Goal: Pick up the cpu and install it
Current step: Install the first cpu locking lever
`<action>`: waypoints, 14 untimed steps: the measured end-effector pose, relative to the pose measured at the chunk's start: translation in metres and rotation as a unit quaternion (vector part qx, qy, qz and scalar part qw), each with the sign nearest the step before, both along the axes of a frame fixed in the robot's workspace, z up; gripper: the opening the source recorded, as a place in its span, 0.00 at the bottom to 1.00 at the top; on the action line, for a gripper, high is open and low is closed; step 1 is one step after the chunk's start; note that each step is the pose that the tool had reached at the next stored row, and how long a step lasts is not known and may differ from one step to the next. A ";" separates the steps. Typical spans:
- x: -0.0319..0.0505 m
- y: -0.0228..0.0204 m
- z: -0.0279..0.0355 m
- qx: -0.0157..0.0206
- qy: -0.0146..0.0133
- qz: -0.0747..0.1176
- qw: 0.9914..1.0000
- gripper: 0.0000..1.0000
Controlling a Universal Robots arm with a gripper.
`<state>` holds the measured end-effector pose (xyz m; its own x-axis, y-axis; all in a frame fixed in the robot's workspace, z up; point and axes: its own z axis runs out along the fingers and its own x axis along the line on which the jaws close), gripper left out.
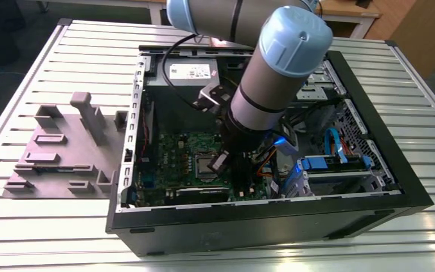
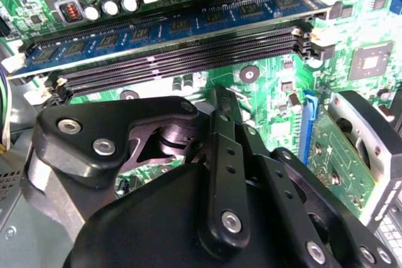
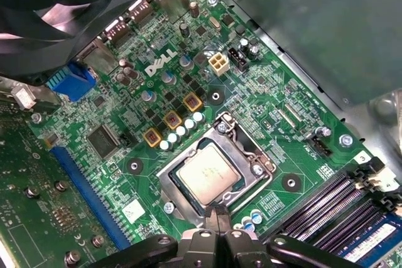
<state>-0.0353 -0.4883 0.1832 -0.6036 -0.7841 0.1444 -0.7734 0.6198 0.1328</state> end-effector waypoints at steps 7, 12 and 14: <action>0.0018 0.0000 -0.0004 0.000 0.000 0.000 1.000 0.10; 0.0048 0.0000 -0.0017 0.001 0.000 0.010 1.000 0.10; 0.0055 0.0000 -0.0021 0.002 0.000 0.019 1.000 0.10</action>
